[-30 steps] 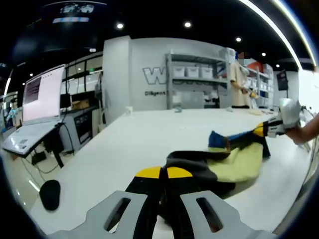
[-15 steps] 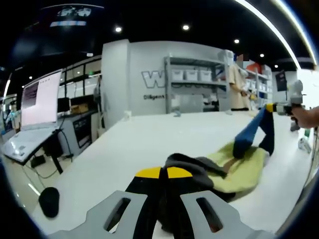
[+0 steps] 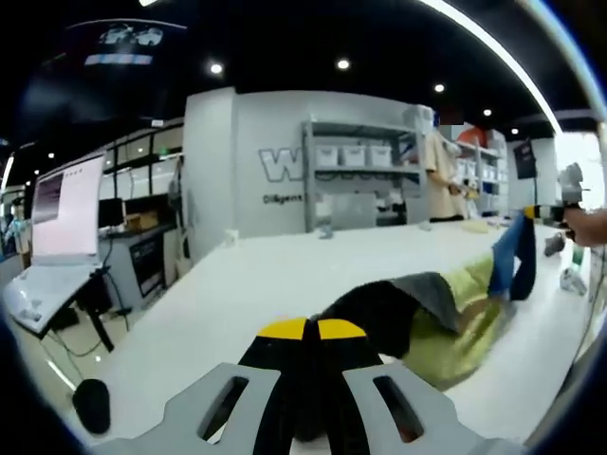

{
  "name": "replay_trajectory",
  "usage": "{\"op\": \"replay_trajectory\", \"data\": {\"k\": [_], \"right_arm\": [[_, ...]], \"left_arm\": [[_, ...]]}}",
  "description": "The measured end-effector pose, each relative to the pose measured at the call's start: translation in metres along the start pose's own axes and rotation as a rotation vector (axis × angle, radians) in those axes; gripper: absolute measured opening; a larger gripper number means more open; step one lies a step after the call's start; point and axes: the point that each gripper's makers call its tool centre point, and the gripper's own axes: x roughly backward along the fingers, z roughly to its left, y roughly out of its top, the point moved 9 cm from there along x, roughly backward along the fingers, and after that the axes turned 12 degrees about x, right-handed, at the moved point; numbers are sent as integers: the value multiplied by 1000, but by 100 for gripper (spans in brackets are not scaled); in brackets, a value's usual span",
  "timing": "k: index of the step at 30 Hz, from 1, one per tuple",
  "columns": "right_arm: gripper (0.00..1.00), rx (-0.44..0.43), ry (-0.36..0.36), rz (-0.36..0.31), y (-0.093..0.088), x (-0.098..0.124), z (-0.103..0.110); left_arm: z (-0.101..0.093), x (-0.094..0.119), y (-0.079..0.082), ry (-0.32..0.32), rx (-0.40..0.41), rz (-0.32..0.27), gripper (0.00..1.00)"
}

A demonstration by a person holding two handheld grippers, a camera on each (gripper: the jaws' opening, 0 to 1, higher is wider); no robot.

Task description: Fold the garment on the visible template until the final outline fits inside the template.

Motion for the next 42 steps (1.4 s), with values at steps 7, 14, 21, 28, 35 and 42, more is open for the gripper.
{"op": "replay_trajectory", "data": {"k": [7, 14, 21, 28, 35, 42], "right_arm": [[0, -98, -133, 48, -23, 34, -58], [0, -100, -73, 188, -69, 26, -48], [23, -4, 11, 253, -94, 14, -34], [33, 281, 165, 201, -89, 34, -4], [33, 556, 292, 220, -101, 53, 36], [44, 930, 373, 208, -110, 54, 63]], "left_arm": [[-31, -2, 16, -114, -32, -17, 0], [-44, -5, 7, -167, -69, 38, 0], [-53, -9, 6, -191, -97, 67, 0], [-54, -10, 6, -185, -93, 66, 0], [-54, -10, 6, -180, -89, 70, 0], [-52, -11, 5, -179, -87, 76, 0]]}}
